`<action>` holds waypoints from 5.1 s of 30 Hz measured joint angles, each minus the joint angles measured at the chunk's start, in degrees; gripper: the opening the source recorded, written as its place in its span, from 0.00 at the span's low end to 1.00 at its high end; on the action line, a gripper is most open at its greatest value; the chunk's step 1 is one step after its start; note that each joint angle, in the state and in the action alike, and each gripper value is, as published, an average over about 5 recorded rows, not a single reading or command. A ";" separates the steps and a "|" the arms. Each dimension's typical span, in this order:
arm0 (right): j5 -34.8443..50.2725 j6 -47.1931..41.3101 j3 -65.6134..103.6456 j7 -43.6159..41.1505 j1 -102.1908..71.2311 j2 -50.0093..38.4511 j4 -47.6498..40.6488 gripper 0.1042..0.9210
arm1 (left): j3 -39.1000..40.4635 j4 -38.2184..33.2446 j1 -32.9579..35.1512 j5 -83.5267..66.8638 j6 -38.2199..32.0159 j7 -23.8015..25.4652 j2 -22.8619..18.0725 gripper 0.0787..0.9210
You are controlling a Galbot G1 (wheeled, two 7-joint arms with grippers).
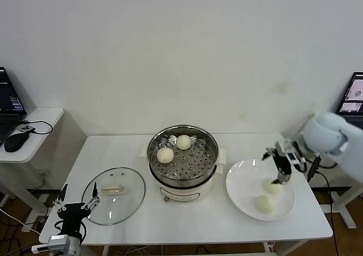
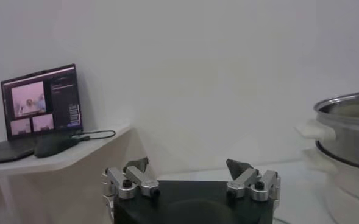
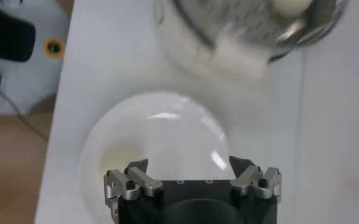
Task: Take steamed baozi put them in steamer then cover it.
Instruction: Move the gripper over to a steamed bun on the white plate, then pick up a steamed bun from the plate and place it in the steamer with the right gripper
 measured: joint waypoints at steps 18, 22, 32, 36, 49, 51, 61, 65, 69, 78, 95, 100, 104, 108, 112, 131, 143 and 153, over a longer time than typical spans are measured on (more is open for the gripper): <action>-7.43 1.17 9.44 1.74 -17.90 3.45 -4.09 0.88 | -0.62 0.40 0.08 0.27 0.27 0.04 -0.20 0.88; -8.07 1.20 10.19 2.30 -19.48 4.61 -5.27 0.88 | -0.58 0.53 -0.06 0.27 0.27 0.04 -0.35 0.88; -9.65 0.87 11.19 3.53 -22.30 7.33 -7.91 0.84 | -0.19 0.78 -0.45 0.28 0.30 0.02 -0.56 0.88; -9.96 0.79 11.57 4.06 -22.60 8.17 -8.59 0.82 | -0.11 1.05 -0.56 0.28 0.27 -0.01 -0.65 0.88; -10.16 0.40 12.30 4.65 -23.00 9.08 -9.10 0.73 | -0.11 1.13 -0.58 0.29 0.17 -0.07 -0.71 0.88; -10.20 0.35 12.38 4.67 -23.10 9.00 -9.04 0.72 | -0.07 1.09 -0.61 0.32 0.17 -0.08 -0.75 0.88; -10.48 0.05 12.85 4.59 -23.39 8.66 -8.65 0.63 | 0.06 0.94 -0.68 0.42 0.17 -0.12 -0.84 0.88; -10.50 0.07 13.04 4.32 -23.35 8.21 -8.26 0.60 | 0.06 0.91 -0.67 0.46 0.16 -0.14 -0.90 0.88; -10.19 0.04 13.27 4.12 -22.95 7.66 -7.75 0.57 | 0.07 0.91 -0.63 0.48 0.15 -0.15 -0.93 0.88; -7.02 -0.89 11.39 3.20 -17.41 5.75 -5.15 0.58 | 0.01 0.46 -0.82 0.41 0.22 -0.14 -0.56 0.88; 6.84 -4.54 -0.67 3.32 11.74 10.11 -3.78 0.59 | 0.23 0.29 -1.31 0.07 0.26 -0.07 0.01 0.88; 10.18 -5.09 -5.43 4.51 18.50 15.38 -4.12 0.59 | -0.10 0.38 -1.25 -0.02 0.25 -0.07 0.00 0.88; 12.25 -4.78 -8.44 5.62 21.53 20.35 -5.03 0.59 | -0.56 0.43 -1.10 -0.24 0.25 -0.08 -0.02 0.88; 13.32 -3.50 -10.99 6.42 22.82 25.47 -6.40 0.59 | -1.10 0.35 -0.87 -0.36 0.25 -0.08 -0.12 0.88; 13.54 -1.54 -13.45 6.84 23.01 30.33 -8.15 0.59 | -1.70 0.18 -0.61 -0.65 0.23 -0.09 -0.21 0.88; 5.24 13.15 -21.61 7.13 20.47 43.67 -16.26 0.60 | -2.66 1.05 -0.93 -0.98 -0.09 -0.16 -0.75 0.88; 2.43 19.49 -23.26 5.32 20.70 44.04 -16.23 0.60 | -2.44 1.20 -1.08 -0.99 -0.14 -0.21 -1.13 0.88; 2.21 21.01 -23.30 5.25 21.24 43.20 -15.75 0.82 | -2.25 1.12 -1.08 -0.90 -0.17 -0.25 -1.32 0.88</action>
